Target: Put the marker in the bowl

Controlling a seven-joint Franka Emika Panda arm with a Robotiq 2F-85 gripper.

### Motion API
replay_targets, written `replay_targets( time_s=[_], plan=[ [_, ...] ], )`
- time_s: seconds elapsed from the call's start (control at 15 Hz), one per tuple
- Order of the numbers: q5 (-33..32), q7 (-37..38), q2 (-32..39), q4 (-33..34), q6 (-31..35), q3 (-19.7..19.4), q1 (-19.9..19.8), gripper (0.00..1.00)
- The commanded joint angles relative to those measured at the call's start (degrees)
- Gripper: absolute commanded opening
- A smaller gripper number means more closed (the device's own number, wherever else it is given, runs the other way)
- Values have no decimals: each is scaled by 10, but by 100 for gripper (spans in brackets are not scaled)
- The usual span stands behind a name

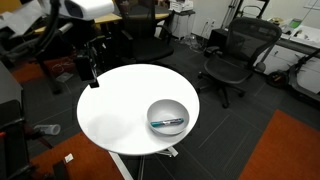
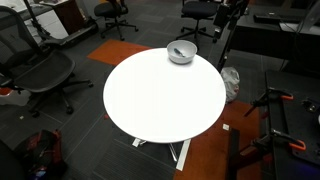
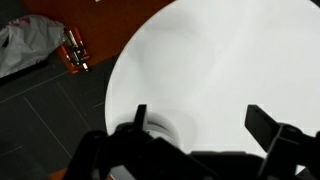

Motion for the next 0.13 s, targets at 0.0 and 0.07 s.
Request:
replay_targets(
  time_s=[0.0, 0.07],
  plan=[
    [1, -1, 0, 1, -1, 3, -3, 100],
    [1, -1, 0, 1, -1, 3, -3, 100]
  ],
)
